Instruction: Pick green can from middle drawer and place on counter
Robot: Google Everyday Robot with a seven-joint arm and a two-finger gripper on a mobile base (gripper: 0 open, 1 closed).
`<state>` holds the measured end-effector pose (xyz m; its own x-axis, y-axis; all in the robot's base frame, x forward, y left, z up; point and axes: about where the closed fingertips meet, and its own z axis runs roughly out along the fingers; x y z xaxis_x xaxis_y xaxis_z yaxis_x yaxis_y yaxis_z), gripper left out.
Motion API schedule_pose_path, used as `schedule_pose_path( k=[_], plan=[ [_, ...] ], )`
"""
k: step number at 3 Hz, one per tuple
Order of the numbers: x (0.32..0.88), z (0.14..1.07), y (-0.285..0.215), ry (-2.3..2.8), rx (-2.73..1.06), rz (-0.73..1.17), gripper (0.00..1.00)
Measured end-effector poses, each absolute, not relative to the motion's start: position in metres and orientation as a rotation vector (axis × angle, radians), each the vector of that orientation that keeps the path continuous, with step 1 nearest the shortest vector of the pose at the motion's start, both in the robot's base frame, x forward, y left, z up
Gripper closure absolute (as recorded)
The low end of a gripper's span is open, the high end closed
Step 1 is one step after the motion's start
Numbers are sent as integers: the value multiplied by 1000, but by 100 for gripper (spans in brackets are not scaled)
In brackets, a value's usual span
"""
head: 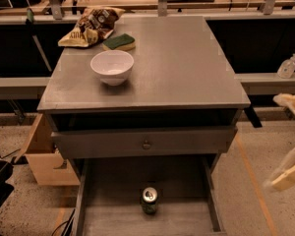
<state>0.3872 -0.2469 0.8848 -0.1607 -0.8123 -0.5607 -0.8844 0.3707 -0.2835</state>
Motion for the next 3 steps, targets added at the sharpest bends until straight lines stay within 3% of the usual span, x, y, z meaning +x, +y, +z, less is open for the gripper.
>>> schedule_pose_path(
  k=[1, 3],
  plan=[
    [376, 814, -215, 1892, -1347, 279, 0],
    [388, 729, -191, 1640, -1255, 338, 0]
  ],
)
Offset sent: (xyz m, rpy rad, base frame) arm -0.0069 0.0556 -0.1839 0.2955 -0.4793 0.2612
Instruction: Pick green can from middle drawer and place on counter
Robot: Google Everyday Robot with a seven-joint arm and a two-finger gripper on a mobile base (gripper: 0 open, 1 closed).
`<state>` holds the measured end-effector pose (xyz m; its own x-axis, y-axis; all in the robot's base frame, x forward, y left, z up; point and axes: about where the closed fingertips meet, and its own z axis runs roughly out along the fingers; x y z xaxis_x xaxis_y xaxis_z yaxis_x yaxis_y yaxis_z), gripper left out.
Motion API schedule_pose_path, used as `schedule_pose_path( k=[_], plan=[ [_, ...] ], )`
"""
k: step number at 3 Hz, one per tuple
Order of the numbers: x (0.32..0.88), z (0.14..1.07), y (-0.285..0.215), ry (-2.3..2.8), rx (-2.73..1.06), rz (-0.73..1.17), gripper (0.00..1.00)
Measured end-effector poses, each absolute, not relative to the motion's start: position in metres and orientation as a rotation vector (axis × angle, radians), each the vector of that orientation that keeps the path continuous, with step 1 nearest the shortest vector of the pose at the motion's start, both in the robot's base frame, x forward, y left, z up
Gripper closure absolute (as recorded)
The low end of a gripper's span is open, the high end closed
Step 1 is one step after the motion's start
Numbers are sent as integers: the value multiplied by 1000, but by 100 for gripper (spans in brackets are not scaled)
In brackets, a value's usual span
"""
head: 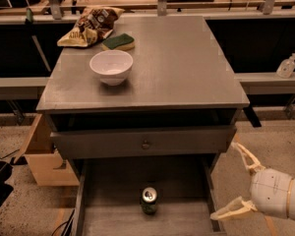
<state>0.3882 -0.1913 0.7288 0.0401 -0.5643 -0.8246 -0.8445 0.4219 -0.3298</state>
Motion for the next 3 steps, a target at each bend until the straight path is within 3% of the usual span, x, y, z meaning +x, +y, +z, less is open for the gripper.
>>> schedule_pose_path(
  k=[2, 3],
  plan=[
    [390, 718, -186, 1555, -1318, 308, 0],
    [400, 689, -156, 1584, -1346, 321, 0]
  ],
)
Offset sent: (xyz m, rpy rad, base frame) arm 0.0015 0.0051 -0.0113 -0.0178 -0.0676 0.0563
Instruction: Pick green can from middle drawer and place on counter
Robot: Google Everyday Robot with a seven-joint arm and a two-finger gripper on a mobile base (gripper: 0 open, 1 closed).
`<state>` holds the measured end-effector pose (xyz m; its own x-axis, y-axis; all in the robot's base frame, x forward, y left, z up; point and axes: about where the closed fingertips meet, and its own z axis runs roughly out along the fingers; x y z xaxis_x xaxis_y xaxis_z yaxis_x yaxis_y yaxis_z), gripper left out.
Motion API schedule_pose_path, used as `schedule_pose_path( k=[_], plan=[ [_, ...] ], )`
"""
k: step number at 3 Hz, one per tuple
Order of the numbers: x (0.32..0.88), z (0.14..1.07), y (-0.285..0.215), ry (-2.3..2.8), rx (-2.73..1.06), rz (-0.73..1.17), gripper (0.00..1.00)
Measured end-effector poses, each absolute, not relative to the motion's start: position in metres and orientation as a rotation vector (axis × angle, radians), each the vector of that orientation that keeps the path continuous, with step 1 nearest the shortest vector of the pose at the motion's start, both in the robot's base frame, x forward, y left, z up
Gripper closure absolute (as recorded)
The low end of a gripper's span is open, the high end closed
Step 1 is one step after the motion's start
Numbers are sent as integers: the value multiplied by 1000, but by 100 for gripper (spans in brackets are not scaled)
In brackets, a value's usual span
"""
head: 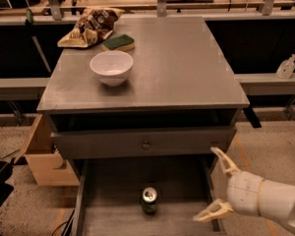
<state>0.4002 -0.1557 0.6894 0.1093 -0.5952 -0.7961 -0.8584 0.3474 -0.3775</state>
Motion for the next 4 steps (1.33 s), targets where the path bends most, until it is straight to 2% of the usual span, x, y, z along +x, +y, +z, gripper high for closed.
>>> schedule_pose_path(
  k=[2, 4],
  plan=[
    [431, 590, -55, 1503, -1352, 548, 0],
    [439, 505, 22, 1367, -1323, 731, 0]
  ],
)
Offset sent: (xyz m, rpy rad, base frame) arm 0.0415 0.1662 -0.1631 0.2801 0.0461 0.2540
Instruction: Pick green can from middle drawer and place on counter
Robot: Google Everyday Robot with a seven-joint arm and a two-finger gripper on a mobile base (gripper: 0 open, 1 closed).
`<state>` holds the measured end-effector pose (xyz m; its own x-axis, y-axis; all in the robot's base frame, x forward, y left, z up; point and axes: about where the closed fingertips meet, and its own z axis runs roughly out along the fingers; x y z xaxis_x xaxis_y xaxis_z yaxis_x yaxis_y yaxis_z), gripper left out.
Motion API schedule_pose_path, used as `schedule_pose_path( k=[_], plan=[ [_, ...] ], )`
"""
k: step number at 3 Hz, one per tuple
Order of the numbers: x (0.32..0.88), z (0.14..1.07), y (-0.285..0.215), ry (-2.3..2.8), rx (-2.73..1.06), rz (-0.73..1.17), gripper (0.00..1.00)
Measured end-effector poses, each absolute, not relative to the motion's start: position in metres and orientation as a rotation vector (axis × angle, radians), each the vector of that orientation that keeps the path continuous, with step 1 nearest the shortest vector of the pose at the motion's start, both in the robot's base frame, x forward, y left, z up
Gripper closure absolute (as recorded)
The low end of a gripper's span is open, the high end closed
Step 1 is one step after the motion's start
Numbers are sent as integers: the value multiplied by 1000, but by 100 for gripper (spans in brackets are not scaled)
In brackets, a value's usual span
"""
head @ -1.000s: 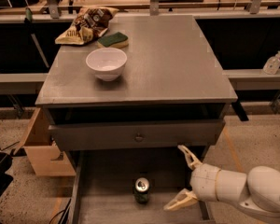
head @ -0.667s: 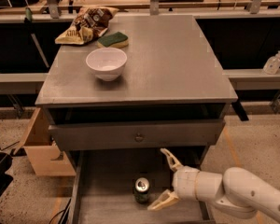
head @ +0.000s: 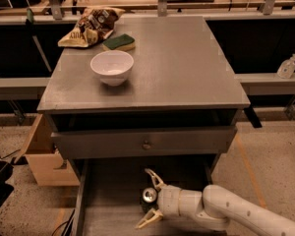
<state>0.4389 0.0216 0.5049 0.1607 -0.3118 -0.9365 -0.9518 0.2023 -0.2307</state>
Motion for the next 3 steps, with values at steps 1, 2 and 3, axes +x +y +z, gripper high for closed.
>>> schedule_pose_path(
  k=[1, 2, 3],
  plan=[
    [445, 452, 35, 1404, -1282, 809, 0],
    [444, 454, 38, 1404, -1284, 816, 0],
    [439, 478, 47, 1385, -1258, 864, 0]
  ],
)
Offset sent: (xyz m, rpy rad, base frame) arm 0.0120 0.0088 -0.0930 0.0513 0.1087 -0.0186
